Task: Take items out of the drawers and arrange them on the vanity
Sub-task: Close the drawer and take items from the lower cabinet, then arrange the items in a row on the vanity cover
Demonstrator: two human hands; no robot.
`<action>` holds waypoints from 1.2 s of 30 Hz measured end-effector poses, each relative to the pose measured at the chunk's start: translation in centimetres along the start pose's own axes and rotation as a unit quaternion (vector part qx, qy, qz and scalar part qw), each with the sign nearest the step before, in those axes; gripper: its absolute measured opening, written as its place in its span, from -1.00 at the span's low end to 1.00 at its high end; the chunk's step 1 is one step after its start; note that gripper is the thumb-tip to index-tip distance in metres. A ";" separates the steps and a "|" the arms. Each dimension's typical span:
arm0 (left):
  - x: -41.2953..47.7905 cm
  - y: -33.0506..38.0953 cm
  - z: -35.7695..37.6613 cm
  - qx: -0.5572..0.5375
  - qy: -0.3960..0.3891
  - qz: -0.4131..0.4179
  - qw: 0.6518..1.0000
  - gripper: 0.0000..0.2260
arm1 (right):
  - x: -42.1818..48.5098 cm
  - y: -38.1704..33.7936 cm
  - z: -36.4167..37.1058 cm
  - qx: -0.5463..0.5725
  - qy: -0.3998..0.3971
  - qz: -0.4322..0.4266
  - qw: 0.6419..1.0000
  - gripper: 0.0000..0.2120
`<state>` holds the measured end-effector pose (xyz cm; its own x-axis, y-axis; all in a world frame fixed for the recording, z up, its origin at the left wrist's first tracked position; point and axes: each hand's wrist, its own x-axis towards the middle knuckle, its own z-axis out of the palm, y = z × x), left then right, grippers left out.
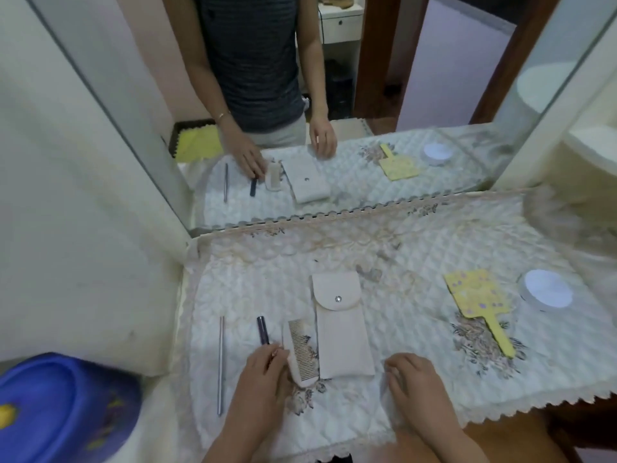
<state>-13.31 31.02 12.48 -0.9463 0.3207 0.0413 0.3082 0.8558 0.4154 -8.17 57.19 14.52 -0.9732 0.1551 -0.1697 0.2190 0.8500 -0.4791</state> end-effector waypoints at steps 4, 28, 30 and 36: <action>1.1 0.6 -1.7 -0.071 0.004 -0.190 0.979 -0.82 | 0.9 -1.9 0.4 -0.003 0.028 -0.022 0.999 -0.84; -0.7 -1.9 -6.9 -0.230 -0.090 -0.173 0.954 -0.89 | 8.8 -17.4 0.1 0.490 -0.055 0.086 0.866 -0.92; -1.9 -2.8 -6.7 -0.244 -0.094 -0.224 0.939 -0.83 | 10.3 -17.0 -1.7 0.510 0.000 0.092 0.855 -0.95; -0.6 -2.3 -6.5 -0.267 -0.033 -0.286 0.920 -0.74 | 10.7 -16.2 -0.7 0.323 -0.070 0.066 0.942 -0.85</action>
<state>-14.14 26.19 17.41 -0.9256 -0.0805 -0.3700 -0.3458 0.5774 0.7396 -22.15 45.46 21.03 -0.9259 0.1318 -0.3541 0.3778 0.3379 -0.8620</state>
